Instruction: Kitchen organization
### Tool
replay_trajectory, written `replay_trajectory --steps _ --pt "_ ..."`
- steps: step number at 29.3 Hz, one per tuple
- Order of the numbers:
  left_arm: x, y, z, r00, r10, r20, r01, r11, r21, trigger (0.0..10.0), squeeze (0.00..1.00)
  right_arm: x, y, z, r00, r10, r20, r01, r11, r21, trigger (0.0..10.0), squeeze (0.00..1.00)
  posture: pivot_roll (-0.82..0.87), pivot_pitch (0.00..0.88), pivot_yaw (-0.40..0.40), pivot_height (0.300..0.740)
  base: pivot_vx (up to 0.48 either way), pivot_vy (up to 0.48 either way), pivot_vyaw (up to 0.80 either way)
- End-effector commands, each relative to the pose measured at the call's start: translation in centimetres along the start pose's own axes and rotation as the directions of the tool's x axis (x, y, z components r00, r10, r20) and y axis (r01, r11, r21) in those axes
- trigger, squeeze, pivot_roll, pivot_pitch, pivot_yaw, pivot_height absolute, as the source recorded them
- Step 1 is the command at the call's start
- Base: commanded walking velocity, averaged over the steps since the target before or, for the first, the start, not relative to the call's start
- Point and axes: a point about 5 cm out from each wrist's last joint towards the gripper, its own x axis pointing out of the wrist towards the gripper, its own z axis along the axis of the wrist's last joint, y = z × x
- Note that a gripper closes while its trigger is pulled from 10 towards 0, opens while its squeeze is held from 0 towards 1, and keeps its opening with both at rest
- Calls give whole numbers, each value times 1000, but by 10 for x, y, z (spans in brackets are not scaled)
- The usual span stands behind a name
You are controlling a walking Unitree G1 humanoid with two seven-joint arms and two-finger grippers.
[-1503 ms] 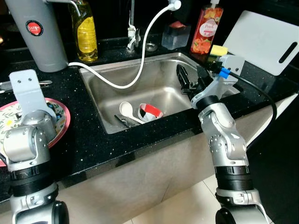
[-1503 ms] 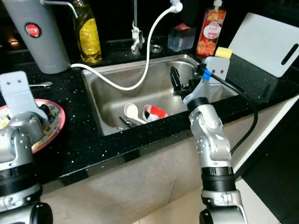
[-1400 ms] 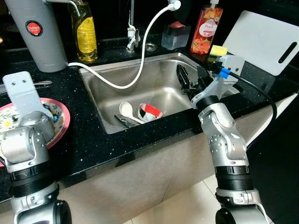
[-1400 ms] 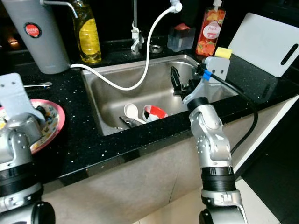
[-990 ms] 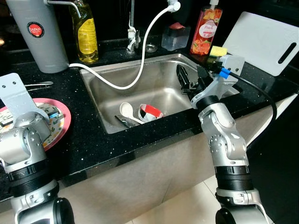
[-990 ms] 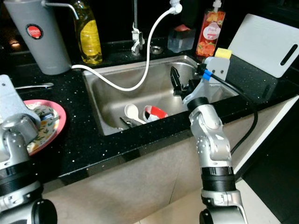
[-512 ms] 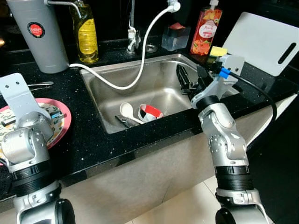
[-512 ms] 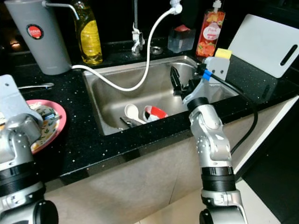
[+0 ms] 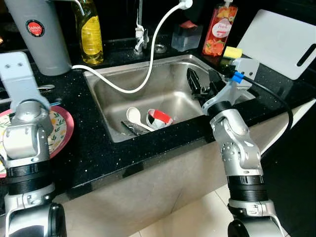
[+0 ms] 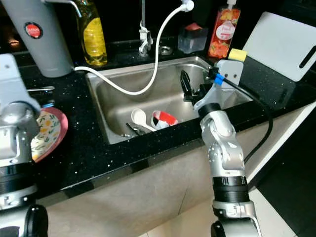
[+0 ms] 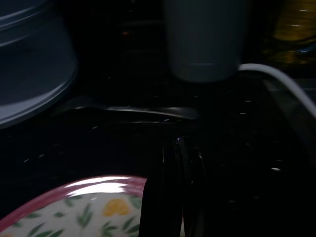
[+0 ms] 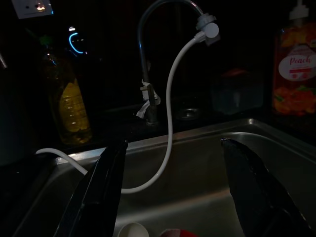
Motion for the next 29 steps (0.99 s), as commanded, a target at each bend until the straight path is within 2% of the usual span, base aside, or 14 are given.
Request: replay_trajectory --steps 1,5,13,19,21,23,24,25,28,29 --pt "0 2 4 1000 15 25 -15 1000 4 10000 0 -2 -3 1 1000 -14 2 14 1000 -4 10000 0 -80 134 -26 740 0 0 0" --pt "2 9 0 997 73 8 -73 997 14 10000 0 -2 -3 1 1000 -16 3 16 1000 -4 10000 0 -77 135 -23 740 0 0 0" --pt "0 6 -2 999 36 12 -37 999 37 10000 0 -3 -4 1 1000 -19 2 19 1000 -4 10000 0 -73 135 -22 740 0 0 0" --pt "-9 -14 12 982 -127 139 123 992 39 10000 0 -3 -4 2 1000 -20 7 20 1000 -3 10000 0 -74 135 -23 740 0 0 0" --pt "-10 -15 13 978 -142 150 138 990 39 10000 0 -3 -4 2 1000 -21 7 21 1000 -3 10000 0 -74 135 -23 740 0 0 0" --pt "-15 -23 17 957 -223 185 223 975 20 10000 0 -3 -4 2 1000 -22 7 22 1000 -3 10000 0 -74 136 -23 740 0 0 0" --pt "-21 -31 18 934 -298 195 302 953 12 10000 0 -3 -4 2 1000 -22 7 22 1000 -3 10000 0 -74 136 -22 740 0 0 0" --pt "-21 -31 18 934 -298 195 302 953 12 10000 0 -3 -4 2 1000 -22 7 22 1000 -3 10000 0 -74 136 -22 740 0 0 0" --pt "-36 -52 15 848 -493 193 500 866 11 10000 0 -3 -5 2 1000 -23 6 23 1000 -4 10000 0 -74 136 -21 740 0 0 0" --pt "-36 -52 15 848 -493 193 500 866 11 10000 0 -3 -5 2 1000 -23 6 23 1000 -4 10000 0 -74 136 -21 740 0 0 0"
